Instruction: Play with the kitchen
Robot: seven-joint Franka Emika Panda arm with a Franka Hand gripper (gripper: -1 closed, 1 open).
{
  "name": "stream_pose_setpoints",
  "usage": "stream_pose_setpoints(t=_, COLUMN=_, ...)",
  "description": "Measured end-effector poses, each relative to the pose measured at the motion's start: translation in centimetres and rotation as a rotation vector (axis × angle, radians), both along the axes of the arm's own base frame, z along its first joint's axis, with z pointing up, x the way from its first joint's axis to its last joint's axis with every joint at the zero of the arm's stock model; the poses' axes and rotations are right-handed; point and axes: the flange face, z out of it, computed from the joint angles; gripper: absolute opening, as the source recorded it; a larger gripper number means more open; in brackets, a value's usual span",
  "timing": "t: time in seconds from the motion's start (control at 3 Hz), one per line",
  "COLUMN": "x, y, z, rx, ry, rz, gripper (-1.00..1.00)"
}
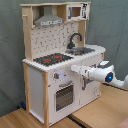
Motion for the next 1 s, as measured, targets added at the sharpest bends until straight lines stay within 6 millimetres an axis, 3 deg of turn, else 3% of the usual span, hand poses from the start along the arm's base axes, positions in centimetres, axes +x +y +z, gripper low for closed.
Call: stream_pose_setpoints(t=1.0, x=-0.09, y=-0.06, z=0.12, rx=0.339, ry=0.012, rz=-0.016, gripper=-1.0)
